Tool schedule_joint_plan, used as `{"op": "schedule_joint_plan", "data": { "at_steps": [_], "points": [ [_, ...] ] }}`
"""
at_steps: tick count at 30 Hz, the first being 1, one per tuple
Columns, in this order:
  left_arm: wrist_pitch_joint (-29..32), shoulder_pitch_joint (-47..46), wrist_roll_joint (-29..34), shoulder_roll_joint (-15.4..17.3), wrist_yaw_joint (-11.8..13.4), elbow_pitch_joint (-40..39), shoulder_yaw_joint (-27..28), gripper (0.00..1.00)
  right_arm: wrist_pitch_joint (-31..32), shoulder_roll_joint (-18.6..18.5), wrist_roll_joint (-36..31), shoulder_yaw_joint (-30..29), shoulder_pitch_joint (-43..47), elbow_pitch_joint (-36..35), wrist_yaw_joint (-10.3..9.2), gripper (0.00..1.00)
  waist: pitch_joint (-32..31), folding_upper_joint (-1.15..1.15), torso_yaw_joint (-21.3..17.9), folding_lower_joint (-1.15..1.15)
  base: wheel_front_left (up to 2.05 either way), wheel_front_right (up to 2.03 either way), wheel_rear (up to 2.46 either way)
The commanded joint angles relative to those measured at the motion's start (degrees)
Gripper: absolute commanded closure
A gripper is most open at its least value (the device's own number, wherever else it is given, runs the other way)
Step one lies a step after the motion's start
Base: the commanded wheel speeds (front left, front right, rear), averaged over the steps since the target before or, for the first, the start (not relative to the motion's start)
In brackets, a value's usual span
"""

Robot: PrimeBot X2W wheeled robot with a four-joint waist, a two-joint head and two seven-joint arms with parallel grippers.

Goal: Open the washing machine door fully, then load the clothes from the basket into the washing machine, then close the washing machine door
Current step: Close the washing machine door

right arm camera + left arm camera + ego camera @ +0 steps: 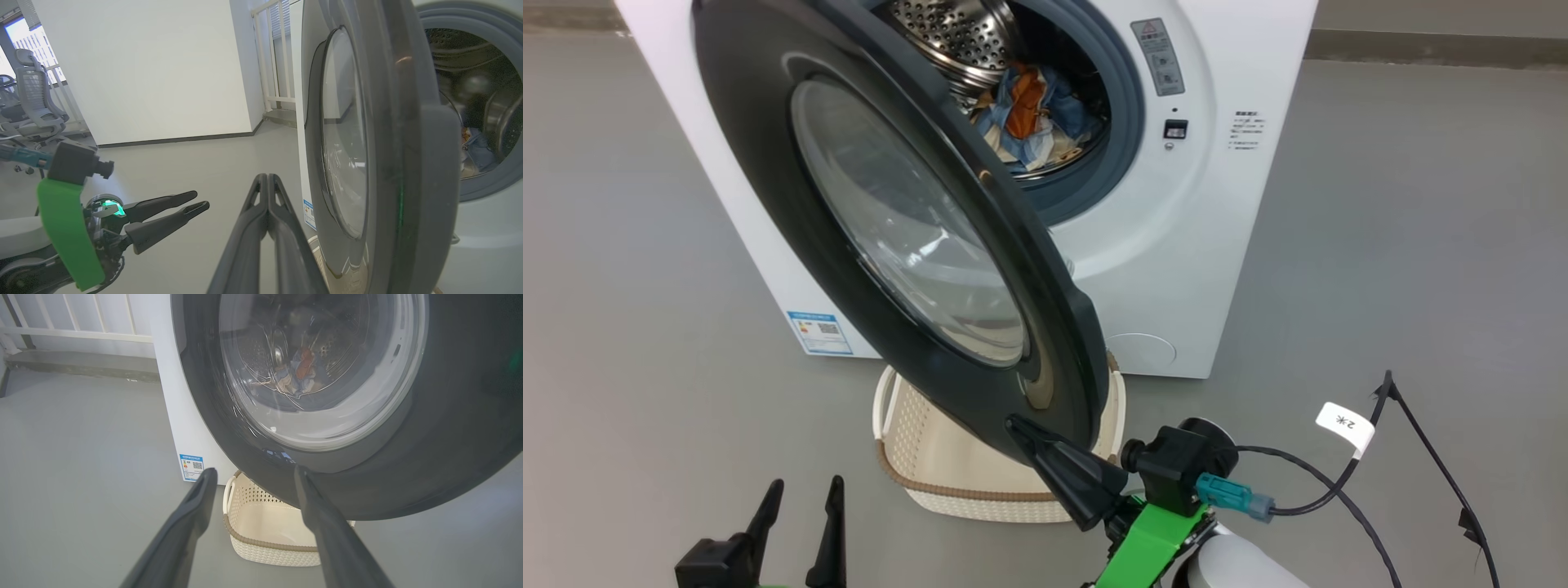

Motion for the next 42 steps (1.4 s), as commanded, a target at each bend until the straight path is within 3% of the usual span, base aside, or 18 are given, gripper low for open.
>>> {"op": "schedule_joint_plan", "data": {
  "at_steps": [1, 27, 42],
  "points": [
    [-0.38, -1.90, -0.81, 0.51, 0.37, -1.46, 1.41, 0.00, -0.26, 1.20, 0.50, 0.29, -1.74, -1.06, 0.08, 1.00, 0.01, 0.00, 0.68, 0.00, 0.00, 0.00, 0.00],
    [-0.38, -4.87, -3.59, 0.51, 2.26, -3.88, -0.50, 0.00, -0.26, -0.46, -0.98, -7.48, -8.64, -1.36, 0.08, 1.00, 9.28, 0.00, 1.20, 0.00, 0.00, 0.00, 0.00],
    [-0.38, -7.99, -6.05, 0.51, 3.70, -6.47, -3.90, 0.00, -0.26, -4.28, -2.15, -12.54, -15.18, -3.26, 0.08, 1.00, 16.83, 0.00, 1.79, 0.00, 0.00, 0.00, 0.00]
  ]
}}
